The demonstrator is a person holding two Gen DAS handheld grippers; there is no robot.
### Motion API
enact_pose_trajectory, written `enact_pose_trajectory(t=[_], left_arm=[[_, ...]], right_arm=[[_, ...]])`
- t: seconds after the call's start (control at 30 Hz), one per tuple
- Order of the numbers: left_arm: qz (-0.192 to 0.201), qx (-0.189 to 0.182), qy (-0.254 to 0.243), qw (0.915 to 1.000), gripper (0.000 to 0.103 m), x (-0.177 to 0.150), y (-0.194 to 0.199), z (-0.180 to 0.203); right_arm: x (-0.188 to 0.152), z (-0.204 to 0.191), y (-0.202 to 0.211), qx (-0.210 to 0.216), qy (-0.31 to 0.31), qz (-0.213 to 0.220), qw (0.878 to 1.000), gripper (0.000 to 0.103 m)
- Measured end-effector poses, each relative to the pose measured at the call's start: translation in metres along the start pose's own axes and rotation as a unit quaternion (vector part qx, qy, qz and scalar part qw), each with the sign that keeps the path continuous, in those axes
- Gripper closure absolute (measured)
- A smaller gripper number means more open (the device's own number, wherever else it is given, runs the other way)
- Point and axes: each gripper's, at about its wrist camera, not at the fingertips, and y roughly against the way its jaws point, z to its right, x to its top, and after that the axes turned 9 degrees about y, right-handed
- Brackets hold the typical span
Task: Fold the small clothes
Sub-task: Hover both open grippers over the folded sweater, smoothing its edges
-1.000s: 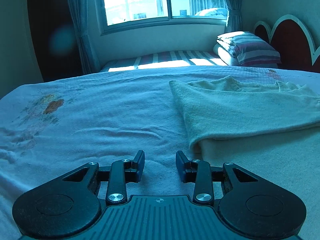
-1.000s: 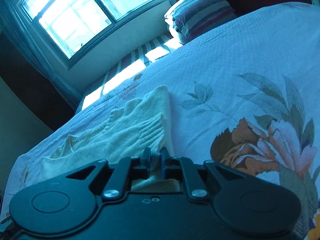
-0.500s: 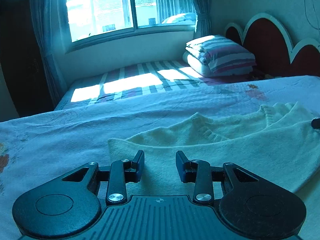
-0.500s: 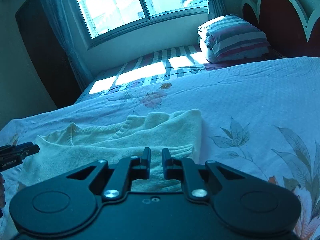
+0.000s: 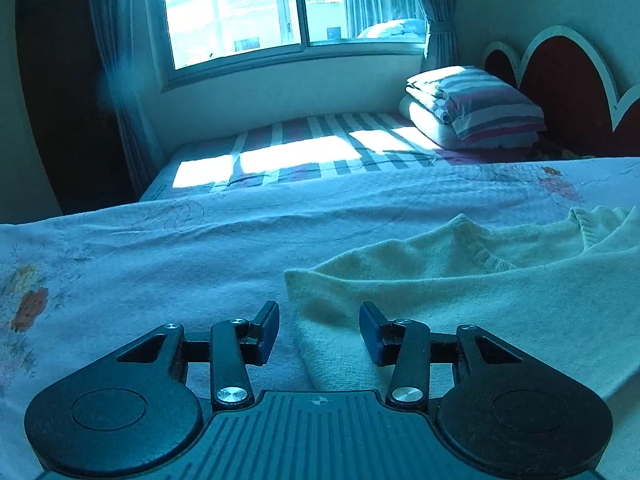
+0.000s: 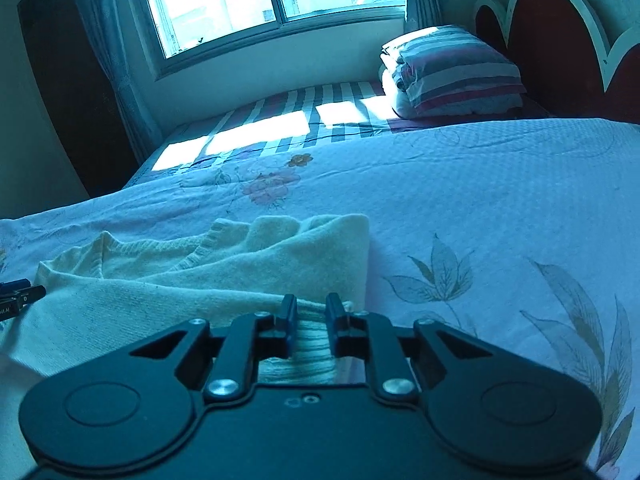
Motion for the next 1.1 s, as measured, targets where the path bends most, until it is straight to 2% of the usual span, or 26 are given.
enact_pose_trajectory(t=[0.1, 0.2, 0.33, 0.4, 0.43, 0.5, 0.53, 0.57, 0.67, 0.73, 0.8, 0.83, 0.9, 0.97, 1.1], left_arm=[[0.005, 0.005, -0.003, 1.0000, 0.058, 0.003, 0.002, 0.001], [0.000, 0.010, 0.015, 0.9998, 0.058, 0.003, 0.001, -0.005], [-0.008, 0.016, 0.031, 0.9994, 0.058, 0.001, -0.008, -0.012], [-0.002, 0.023, 0.041, 0.9989, 0.058, 0.005, -0.011, -0.015], [0.009, 0.024, 0.044, 0.9987, 0.058, 0.008, -0.008, -0.014], [0.029, -0.012, 0.056, 0.9980, 0.058, 0.017, 0.000, -0.005], [0.022, -0.039, 0.050, 0.9977, 0.058, 0.020, -0.002, 0.006], [0.008, -0.066, 0.033, 0.9973, 0.058, 0.022, -0.005, 0.021], [-0.011, -0.123, 0.006, 0.9923, 0.058, 0.020, -0.013, 0.065], [-0.030, -0.140, -0.005, 0.9898, 0.058, 0.017, -0.021, 0.085], [-0.039, -0.113, -0.030, 0.9924, 0.058, 0.012, -0.030, 0.095], [-0.036, -0.099, -0.029, 0.9940, 0.058, 0.010, -0.032, 0.092], [-0.035, -0.095, -0.005, 0.9949, 0.058, 0.010, -0.032, 0.070], [-0.031, -0.068, -0.006, 0.9972, 0.058, 0.009, -0.032, 0.046], [-0.026, -0.064, -0.001, 0.9976, 0.058, 0.007, -0.031, 0.014]], right_arm=[[0.006, -0.002, 0.010, 0.004, 0.010, 0.026, 1.000, 0.083], [0.012, 0.005, 0.005, -0.003, 0.005, 0.027, 1.000, 0.083], [0.021, 0.019, -0.009, -0.009, -0.011, 0.020, 1.000, 0.075], [0.024, 0.024, -0.016, -0.012, -0.016, 0.017, 1.000, 0.074], [0.025, 0.026, -0.019, -0.014, -0.021, 0.015, 1.000, 0.077], [0.031, 0.023, -0.013, -0.013, -0.025, 0.035, 0.999, 0.078], [0.034, 0.018, -0.008, 0.005, -0.029, 0.052, 0.998, 0.081], [0.036, 0.009, -0.008, 0.029, -0.029, 0.050, 0.998, 0.081], [0.035, -0.038, -0.025, 0.112, 0.021, 0.017, 0.993, 0.083], [0.031, -0.068, -0.034, 0.149, 0.047, 0.006, 0.988, 0.082], [0.028, -0.089, -0.041, 0.165, 0.069, 0.000, 0.984, 0.081], [0.026, -0.093, -0.046, 0.159, 0.078, -0.007, 0.984, 0.082], [0.023, -0.083, -0.051, 0.137, 0.078, -0.014, 0.987, 0.083], [0.023, -0.054, -0.048, 0.094, 0.057, -0.007, 0.994, 0.084], [0.018, 0.017, -0.036, 0.038, -0.006, 0.005, 0.999, 0.096]])
